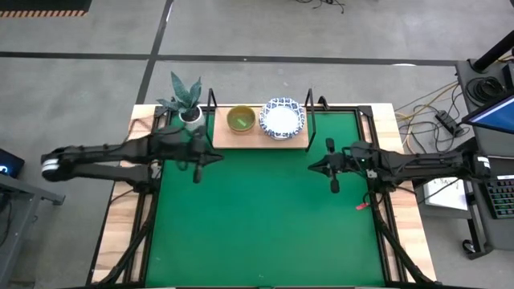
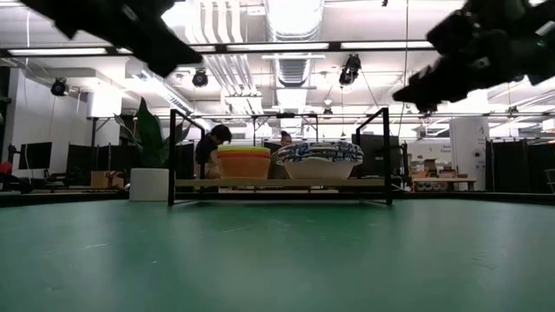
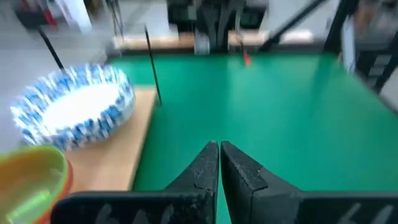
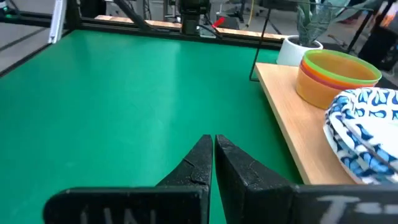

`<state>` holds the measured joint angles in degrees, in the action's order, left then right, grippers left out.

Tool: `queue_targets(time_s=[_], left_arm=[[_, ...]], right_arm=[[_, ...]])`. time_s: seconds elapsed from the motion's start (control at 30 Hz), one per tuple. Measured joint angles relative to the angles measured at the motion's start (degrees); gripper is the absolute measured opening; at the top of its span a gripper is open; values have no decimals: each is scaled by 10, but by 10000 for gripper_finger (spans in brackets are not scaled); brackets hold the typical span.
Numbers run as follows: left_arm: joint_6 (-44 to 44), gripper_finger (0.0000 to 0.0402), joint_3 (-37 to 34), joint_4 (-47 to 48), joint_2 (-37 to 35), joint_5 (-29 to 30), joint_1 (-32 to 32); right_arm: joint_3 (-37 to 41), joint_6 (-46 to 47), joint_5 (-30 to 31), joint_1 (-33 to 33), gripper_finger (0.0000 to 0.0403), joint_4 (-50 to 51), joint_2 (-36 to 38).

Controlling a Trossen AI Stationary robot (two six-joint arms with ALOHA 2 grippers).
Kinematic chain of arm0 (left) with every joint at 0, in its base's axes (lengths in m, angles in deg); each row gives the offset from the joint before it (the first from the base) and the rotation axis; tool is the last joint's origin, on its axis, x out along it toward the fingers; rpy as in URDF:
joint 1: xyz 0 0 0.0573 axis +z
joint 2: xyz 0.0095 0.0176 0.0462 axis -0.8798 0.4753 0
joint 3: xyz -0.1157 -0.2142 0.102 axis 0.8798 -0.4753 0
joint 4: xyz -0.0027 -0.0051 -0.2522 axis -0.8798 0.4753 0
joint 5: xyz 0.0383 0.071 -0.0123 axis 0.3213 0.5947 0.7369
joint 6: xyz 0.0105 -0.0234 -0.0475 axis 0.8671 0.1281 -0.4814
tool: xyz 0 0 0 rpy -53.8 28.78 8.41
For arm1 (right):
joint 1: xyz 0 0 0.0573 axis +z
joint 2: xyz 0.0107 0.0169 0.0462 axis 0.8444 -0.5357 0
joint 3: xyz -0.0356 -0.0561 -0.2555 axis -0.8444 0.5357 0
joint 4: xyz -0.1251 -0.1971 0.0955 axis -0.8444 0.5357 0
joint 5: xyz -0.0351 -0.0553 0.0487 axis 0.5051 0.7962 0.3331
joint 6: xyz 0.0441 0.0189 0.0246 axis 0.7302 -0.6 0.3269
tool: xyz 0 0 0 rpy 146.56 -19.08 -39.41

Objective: Place and stack bowls onto a shelf
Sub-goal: Return to Home Position

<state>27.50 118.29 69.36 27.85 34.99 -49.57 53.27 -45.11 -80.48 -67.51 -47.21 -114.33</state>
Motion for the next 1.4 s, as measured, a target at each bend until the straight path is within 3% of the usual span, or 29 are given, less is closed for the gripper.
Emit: queue_targets(time_s=[0.23,0.4,0.8,1.1,1.17,1.4], left_arm=[[-11,0,-126,-97,-202,0,0],[-16,0,-162,-112,-316,1,0],[-27,0,-212,-89,-498,2,0],[-48,0,-249,-91,-496,2,1],[-61,0,-273,-117,-502,2,0],[-75,0,-354,-211,-505,17,1]], right_arm=[[57,1,18,0,9,17,117],[56,6,18,0,9,111,211],[55,1,18,0,9,218,389],[117,-1,1,0,9,147,389],[145,6,0,0,9,102,389],[146,7,23,-1,9,99,377]])
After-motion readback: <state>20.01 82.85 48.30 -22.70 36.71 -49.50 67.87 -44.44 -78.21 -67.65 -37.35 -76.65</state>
